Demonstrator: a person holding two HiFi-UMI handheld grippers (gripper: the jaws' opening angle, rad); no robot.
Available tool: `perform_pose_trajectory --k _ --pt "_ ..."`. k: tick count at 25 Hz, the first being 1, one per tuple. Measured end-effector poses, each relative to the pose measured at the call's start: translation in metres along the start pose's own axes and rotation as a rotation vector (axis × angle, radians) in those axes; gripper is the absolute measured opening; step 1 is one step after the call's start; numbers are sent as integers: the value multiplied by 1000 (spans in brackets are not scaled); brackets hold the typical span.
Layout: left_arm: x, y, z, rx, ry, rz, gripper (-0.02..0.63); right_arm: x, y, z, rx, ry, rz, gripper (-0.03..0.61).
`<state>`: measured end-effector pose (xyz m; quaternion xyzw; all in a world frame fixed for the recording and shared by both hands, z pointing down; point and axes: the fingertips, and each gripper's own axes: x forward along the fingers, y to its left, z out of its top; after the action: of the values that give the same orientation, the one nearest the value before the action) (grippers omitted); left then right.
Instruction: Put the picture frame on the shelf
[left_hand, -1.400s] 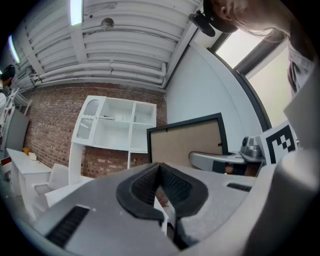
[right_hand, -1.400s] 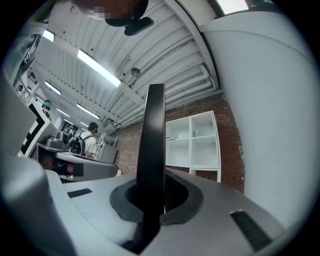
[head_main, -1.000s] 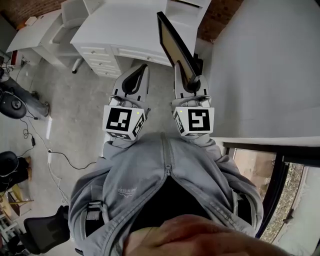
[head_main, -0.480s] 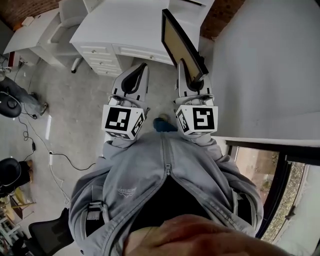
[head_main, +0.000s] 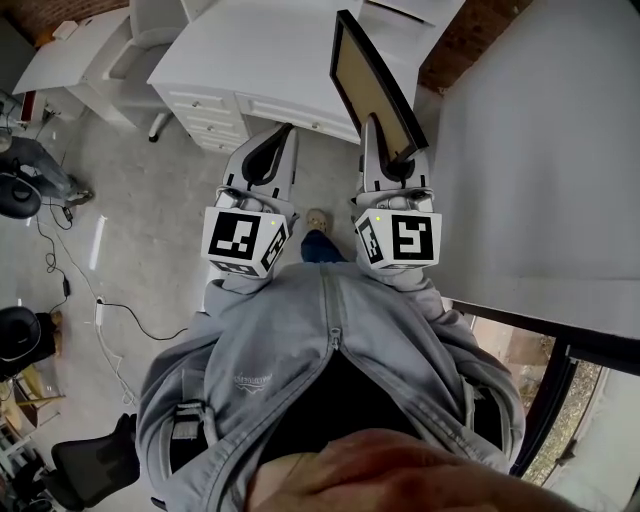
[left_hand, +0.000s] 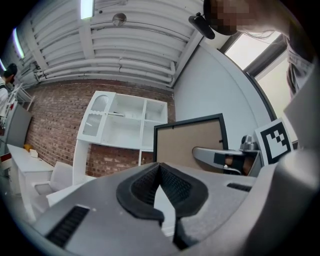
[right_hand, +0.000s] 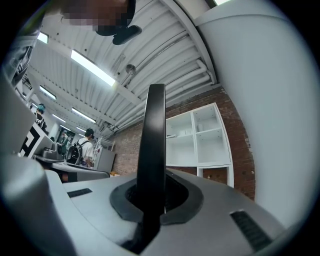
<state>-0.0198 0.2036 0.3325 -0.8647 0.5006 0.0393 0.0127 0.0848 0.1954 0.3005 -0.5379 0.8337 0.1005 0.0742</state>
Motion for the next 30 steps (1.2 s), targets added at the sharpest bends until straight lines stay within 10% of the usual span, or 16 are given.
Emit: perform_pose_trajectory --k 13,30 --pt "150 66 -17 -1 24 49 8 145 -83 -61 44 40 49 34" --pt "154 61 -6 1 -30 24 7 145 -89 -51 17 16 33 34"
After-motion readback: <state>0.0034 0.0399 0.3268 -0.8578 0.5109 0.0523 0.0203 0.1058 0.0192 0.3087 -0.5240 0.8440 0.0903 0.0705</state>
